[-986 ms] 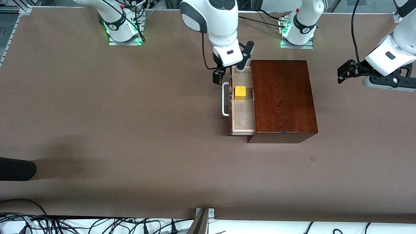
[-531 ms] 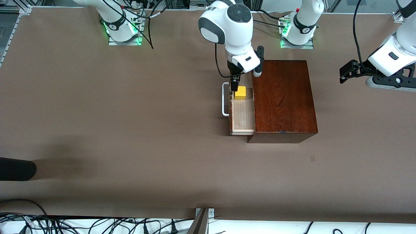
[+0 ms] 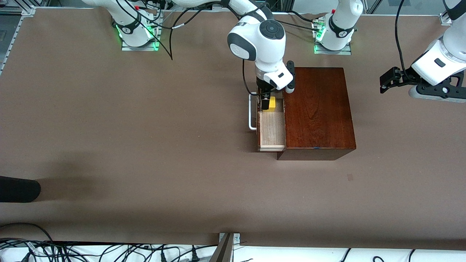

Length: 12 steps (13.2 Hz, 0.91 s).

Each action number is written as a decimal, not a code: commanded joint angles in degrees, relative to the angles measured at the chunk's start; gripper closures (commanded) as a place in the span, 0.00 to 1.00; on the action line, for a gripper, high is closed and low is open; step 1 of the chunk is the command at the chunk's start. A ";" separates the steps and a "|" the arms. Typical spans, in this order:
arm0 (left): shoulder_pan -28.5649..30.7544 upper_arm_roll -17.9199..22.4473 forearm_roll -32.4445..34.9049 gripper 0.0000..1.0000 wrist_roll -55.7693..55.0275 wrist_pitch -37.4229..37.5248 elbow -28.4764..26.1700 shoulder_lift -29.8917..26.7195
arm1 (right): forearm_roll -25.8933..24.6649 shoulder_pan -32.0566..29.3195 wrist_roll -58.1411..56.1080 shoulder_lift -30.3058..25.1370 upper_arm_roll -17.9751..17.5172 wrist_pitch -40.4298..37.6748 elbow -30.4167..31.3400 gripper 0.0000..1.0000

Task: Open drawer, take yellow block, close drawer
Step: 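Lower the right gripper into the drawer onto the yellow block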

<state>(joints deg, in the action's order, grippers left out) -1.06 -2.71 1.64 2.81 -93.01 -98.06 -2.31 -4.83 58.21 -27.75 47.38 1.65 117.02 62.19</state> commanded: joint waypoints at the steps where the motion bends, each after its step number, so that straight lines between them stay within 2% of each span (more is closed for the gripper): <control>1: -0.61 0.42 -0.32 0.00 0.88 0.46 -0.21 -0.50 | -0.53 1.11 -0.55 3.24 0.81 0.23 -5.14 0.00; 9: -0.61 0.33 -0.32 0.00 0.80 0.55 -0.21 -0.59 | -0.44 0.58 -1.16 5.35 1.16 4.27 -5.32 0.00; 10: -0.61 0.33 -0.32 0.00 0.88 0.55 -0.21 -0.50 | -0.53 0.58 -1.25 5.53 1.16 4.19 -5.32 0.07; 12: -0.61 0.33 -0.32 0.00 0.88 0.55 -0.21 -0.50 | -0.44 0.58 -1.86 5.53 1.16 3.49 -5.24 0.39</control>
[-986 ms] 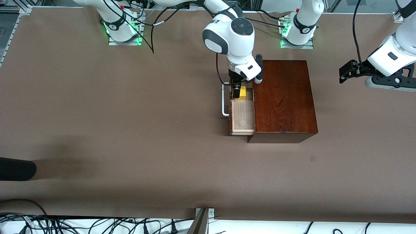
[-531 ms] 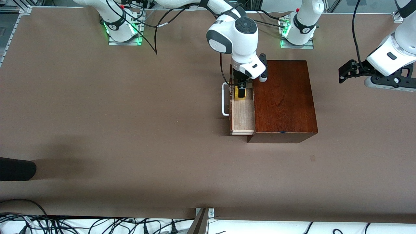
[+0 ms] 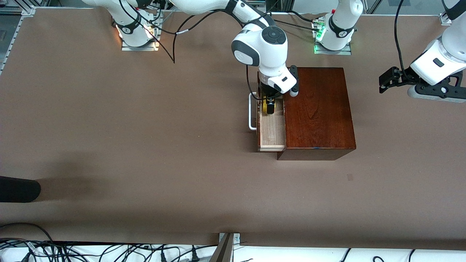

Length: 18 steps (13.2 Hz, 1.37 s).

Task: Open drawer, take yellow block, close drawer
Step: 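Lower the right gripper into the drawer onto the yellow block, then grasp the yellow block and lift it out with the right gripper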

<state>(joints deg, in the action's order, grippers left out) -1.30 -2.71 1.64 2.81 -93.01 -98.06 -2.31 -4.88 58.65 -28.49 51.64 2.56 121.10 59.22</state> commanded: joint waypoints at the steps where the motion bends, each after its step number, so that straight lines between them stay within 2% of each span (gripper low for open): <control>1: -0.37 0.34 -0.32 0.00 0.97 0.55 -0.21 -0.50 | -0.39 0.15 -1.13 1.27 0.26 -0.60 -2.18 0.49; 4: -0.37 0.34 -0.32 0.00 0.88 0.55 -0.21 -0.59 | -0.31 -0.03 -1.13 1.27 0.26 -1.65 -2.18 0.86; 5: -0.37 0.34 -0.32 0.00 0.88 0.64 -0.21 -0.50 | -0.31 -0.03 -1.22 0.84 0.26 -2.96 -2.27 0.96; 6: -0.37 0.34 -0.32 0.00 0.80 0.90 -0.21 -0.50 | -0.31 -0.03 -1.22 0.75 0.26 -4.46 -2.27 1.00; 8: -0.37 0.34 -0.32 0.00 0.71 0.90 -0.21 -0.50 | 0.22 -0.11 -1.04 -0.82 0.17 -6.57 -2.45 1.00; 13: -0.37 0.34 -0.32 0.00 0.71 0.90 -0.21 -0.59 | 3.82 -1.60 0.36 -10.13 0.17 -15.70 -3.94 1.00; 16: -0.37 0.34 -0.32 0.00 0.71 0.90 -0.21 -0.50 | 7.95 -5.02 0.63 -15.76 0.52 -20.45 -3.94 1.00; 18: -0.20 0.43 -0.67 0.00 0.88 1.08 -0.21 -0.50 | 8.22 -8.62 3.16 -18.93 0.52 -22.83 -3.85 1.00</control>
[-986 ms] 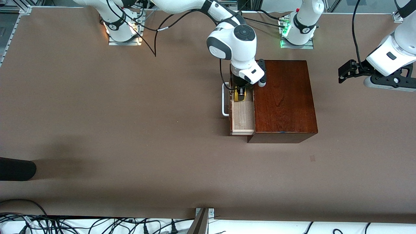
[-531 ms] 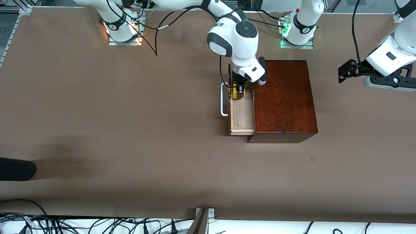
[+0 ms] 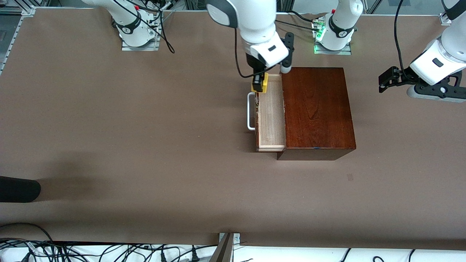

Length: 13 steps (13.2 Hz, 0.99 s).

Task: Open drawer, take yellow block, close drawer
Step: 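Grasp the yellow block and lift it out with the right gripper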

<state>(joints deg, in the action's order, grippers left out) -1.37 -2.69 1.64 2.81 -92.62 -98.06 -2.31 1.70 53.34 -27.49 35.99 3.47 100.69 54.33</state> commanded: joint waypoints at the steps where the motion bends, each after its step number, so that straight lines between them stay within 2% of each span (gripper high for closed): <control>1: -0.30 0.32 -0.93 0.00 1.15 1.21 -0.12 -0.33 | 1.64 -5.33 3.57 -4.16 -0.39 -3.03 1.05 1.00; 2: -0.73 0.32 -0.85 0.00 1.24 2.26 0.49 -0.32 | 1.90 -7.61 4.11 -4.78 -0.39 -3.21 1.05 1.00; 5: -3.19 -0.47 -1.11 0.00 1.59 6.13 2.87 0.90 | 7.25 -17.36 4.03 -6.54 -0.04 -3.57 1.13 1.00; 7: -6.09 -0.56 -1.46 0.00 6.66 7.97 3.66 2.91 | 10.50 -23.70 3.42 -6.54 -0.22 -5.31 1.31 1.00; 10: -9.33 -0.56 -8.65 0.00 16.05 8.24 4.45 6.69 | 11.65 -31.08 3.33 -7.50 -0.04 -8.40 2.01 1.00; 13: -18.73 -0.64 -9.45 0.00 27.21 8.07 7.95 11.96 | 12.54 -37.24 2.80 -12.06 0.05 -7.61 11.11 1.00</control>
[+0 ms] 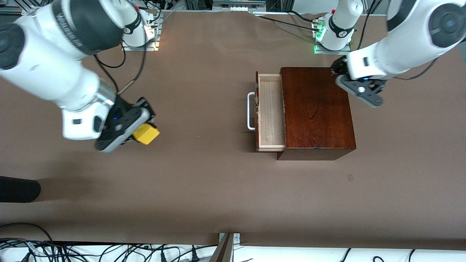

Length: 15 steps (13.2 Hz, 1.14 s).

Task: Open drawer, take yellow block, close drawer
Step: 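Carry the block away with the right gripper while the left gripper reaches the drawer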

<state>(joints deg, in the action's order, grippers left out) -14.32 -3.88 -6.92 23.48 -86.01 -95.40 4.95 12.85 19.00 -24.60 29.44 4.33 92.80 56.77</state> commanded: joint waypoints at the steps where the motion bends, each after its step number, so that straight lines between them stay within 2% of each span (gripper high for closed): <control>1: -9.81 0.54 -1.77 0.00 9.36 1.55 7.84 7.33 | 1.31 -4.13 -0.19 -7.36 -0.47 0.80 12.27 1.00; 4: -18.18 0.37 -2.39 0.00 10.35 -0.20 14.00 14.19 | 0.52 -4.76 0.16 -11.06 2.77 1.33 19.59 1.00; 7: -24.68 -0.60 -2.75 0.00 11.92 -10.36 15.51 19.21 | -3.69 -5.63 0.69 -14.14 4.02 4.47 28.72 1.00; 9: -26.02 -0.69 -3.10 0.00 21.37 -17.83 15.51 23.69 | -5.80 -6.60 4.62 -15.02 4.10 9.74 34.95 1.00; 13: -26.37 -2.71 -2.49 0.00 36.51 -26.55 15.08 30.98 | -9.68 -7.04 10.18 -15.29 4.02 19.57 44.62 1.00; 15: -26.90 -2.62 0.49 0.00 38.04 -28.94 14.63 33.19 | -9.68 -7.31 10.27 -15.29 4.02 27.57 50.51 1.00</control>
<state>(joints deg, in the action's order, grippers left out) -40.90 -6.33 -8.35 57.80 -113.72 -82.48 35.58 4.12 12.43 -15.51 17.04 9.07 113.89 99.91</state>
